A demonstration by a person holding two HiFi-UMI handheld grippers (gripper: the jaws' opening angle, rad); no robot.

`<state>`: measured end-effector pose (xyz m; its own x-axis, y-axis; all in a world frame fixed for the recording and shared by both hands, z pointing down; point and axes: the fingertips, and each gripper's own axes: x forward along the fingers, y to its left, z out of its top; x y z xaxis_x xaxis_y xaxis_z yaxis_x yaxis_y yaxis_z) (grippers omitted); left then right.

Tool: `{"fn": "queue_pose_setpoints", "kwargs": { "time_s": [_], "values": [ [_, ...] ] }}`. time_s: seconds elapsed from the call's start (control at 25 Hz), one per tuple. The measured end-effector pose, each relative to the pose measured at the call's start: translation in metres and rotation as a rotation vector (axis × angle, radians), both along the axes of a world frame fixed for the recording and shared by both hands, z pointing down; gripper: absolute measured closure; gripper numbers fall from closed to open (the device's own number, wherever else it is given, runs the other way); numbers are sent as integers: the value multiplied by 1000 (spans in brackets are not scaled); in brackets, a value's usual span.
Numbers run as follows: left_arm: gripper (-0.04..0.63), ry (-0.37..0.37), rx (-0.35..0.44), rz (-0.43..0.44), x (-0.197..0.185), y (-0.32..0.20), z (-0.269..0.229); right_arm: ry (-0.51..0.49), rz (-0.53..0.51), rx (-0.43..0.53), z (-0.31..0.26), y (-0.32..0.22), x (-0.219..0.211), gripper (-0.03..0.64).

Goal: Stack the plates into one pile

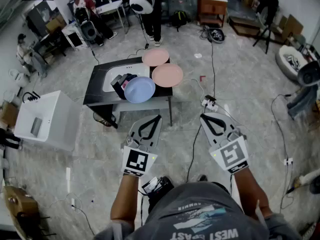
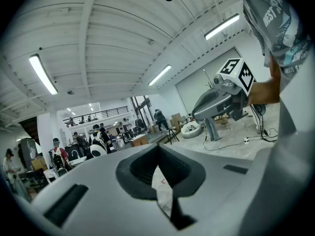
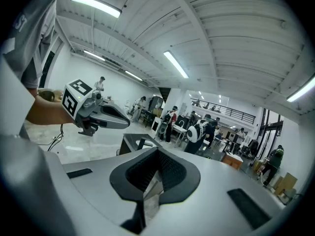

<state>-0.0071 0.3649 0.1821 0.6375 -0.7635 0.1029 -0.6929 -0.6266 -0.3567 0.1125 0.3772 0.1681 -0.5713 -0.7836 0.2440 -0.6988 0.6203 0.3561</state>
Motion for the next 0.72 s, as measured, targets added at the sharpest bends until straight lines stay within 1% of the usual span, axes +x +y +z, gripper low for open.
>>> {"fn": "queue_pose_setpoints", "kwargs": {
  "time_s": [0.6, 0.72],
  "values": [
    [594, 4, -11, 5, -28, -8, 8, 19, 11, -12, 8, -6, -26, 588],
    [594, 1, -12, 13, -33, -8, 9, 3, 12, -29, 10, -7, -32, 588]
  ]
}}
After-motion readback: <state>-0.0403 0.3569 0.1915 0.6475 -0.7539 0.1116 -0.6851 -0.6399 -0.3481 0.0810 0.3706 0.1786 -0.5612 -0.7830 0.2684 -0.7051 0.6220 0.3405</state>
